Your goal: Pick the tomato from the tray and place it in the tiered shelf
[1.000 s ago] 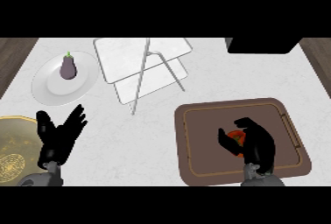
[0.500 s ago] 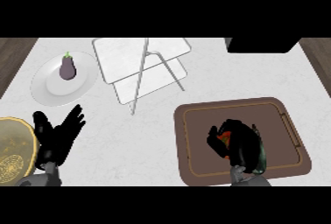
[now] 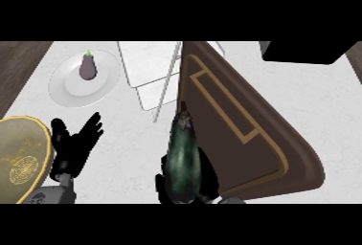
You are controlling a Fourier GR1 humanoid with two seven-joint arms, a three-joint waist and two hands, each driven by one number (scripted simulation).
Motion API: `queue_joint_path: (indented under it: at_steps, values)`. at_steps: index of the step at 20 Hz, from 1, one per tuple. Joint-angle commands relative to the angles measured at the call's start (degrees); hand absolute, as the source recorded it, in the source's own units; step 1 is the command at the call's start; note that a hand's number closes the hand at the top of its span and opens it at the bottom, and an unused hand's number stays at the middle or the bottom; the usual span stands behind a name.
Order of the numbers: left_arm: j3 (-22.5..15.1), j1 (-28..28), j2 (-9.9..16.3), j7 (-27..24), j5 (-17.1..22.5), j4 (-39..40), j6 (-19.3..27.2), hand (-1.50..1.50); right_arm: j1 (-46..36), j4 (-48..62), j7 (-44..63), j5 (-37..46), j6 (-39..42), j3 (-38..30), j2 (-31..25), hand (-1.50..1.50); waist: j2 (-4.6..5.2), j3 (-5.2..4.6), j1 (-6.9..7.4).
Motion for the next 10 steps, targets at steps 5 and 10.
queue_joint_path:
  at_steps: [5,10]
  values:
    - [1.68,-1.70,-0.32,0.93,-0.39,1.20,2.56,0.00,-18.22,-18.23,14.95,-7.93,2.35,4.23,0.06,1.50,-0.50,-0.04,-3.29]
    - [2.49,0.37,0.77,-0.19,0.30,0.99,1.00,0.00,-31.03,-25.70,30.97,-13.36,8.58,-2.60,0.06,1.50,-0.56,-0.08,-3.56]
